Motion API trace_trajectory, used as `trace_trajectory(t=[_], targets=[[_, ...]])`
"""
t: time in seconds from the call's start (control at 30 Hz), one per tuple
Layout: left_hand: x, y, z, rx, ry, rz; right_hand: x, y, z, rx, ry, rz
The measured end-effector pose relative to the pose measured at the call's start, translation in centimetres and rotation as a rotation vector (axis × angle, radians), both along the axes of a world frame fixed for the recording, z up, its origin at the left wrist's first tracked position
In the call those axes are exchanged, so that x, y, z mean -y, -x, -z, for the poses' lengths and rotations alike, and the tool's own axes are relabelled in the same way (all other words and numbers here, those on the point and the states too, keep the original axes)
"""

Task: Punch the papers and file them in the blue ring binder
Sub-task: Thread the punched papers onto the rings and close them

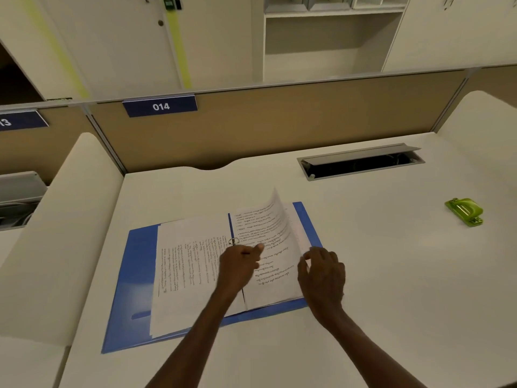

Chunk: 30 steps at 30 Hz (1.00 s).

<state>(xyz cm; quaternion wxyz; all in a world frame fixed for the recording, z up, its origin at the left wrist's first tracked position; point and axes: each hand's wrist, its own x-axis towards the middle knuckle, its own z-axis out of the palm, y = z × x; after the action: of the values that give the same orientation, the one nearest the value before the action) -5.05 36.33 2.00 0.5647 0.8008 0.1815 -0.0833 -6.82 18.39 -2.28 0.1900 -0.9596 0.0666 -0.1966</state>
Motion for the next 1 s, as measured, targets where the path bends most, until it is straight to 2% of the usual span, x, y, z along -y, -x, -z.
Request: trace_trajectory(t=[0.1,0.17,0.3,0.43,0.57,0.67,0.83,1.0], targets=[[3.2,-1.4,-0.5,0.015,0.034,0.014,-1.8,0.7,-0.8,0.155,0.045,-0.18],[3.9,-2.1,-0.5,0.056,-0.042,-0.009,-2.9,1.3,-0.8,0.22,0.058,-0.293],[1.9,-2.6,0.0,0.088,-0.206,-0.063,-3.6,2.4,-0.7,0.158,-0.005,-0.354],[-1.9,-2.1,0.2,0.065,-0.23,-0.082,-1.8,1.6,0.1,0.035,-0.086,-0.24],[-6.0,-0.8,0.1,0.103,-0.246,-0.102,1.1,0.5,2.3,-0.299,-0.047,-0.009],[-9.0,0.3,-0.6,0.153,-0.269,-0.131,2.8,-0.2,3.5,-0.487,-0.038,0.066],[-13.8,1.8,-0.8,0.138,-0.287,-0.216,4.1,-1.2,4.5,-0.533,-0.216,0.08],[-17.2,3.3,0.3,0.074,-0.408,-0.3,3.9,-1.9,4.4,-0.543,-0.332,0.126]])
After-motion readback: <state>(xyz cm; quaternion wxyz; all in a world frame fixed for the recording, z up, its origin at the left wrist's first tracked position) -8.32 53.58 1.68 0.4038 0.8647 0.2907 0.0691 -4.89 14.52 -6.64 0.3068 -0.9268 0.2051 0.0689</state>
